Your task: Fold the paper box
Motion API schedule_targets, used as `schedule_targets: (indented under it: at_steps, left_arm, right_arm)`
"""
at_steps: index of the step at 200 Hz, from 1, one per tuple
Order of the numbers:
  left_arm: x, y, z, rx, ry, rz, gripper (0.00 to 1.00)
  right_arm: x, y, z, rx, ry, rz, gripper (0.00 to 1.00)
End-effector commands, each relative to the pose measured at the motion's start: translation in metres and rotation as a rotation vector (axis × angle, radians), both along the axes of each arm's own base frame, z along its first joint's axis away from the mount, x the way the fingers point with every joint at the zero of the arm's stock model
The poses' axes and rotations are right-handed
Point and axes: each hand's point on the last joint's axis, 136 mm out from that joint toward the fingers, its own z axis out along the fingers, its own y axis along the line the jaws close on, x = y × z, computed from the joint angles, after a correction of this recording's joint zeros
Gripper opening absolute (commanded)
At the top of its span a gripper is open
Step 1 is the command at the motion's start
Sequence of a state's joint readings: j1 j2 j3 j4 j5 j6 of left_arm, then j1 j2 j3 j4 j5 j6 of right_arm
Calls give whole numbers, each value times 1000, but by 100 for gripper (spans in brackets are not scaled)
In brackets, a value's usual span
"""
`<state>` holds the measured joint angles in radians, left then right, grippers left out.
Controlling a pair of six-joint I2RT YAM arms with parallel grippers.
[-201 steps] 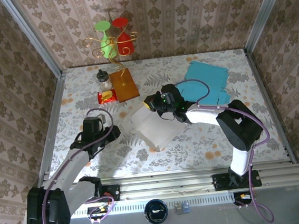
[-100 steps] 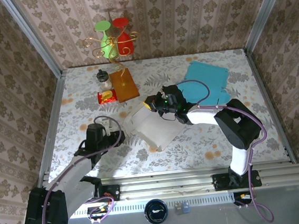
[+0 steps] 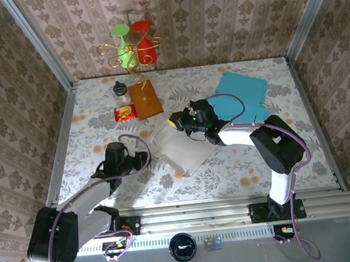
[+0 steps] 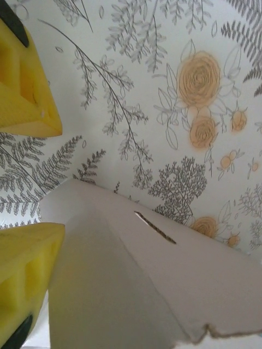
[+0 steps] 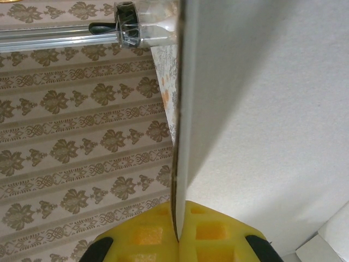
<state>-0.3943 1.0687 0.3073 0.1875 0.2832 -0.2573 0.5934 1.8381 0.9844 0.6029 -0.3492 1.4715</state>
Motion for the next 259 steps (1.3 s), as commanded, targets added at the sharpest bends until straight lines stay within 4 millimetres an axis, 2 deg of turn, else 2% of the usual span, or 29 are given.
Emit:
schedule_targets:
  at_steps: [1,60,61,143,187,259]
  left_arm:
    - [10,-13,20,34,-95,-72,44]
    - [10,-22,20,80,-113,-132,37]
    - [8,-26,20,79,-114,-148,37]
    - [11,-41,23,111,-147,-213,36]
    - [20,-47,25,120,-162,-201,36]
    - [34,-39,21,131,-156,-75,38]
  right_arm:
    - [0,2,-9,-8,9,16,0]
    - [1,5,-5,5,9,21,0]
    - [1,5,-5,6,9,21,0]
    - [1,9,1,26,5,30,0]
    - [-1,9,2,36,9,23,0]
    - [-1,4,-1,62,-5,-19,0]
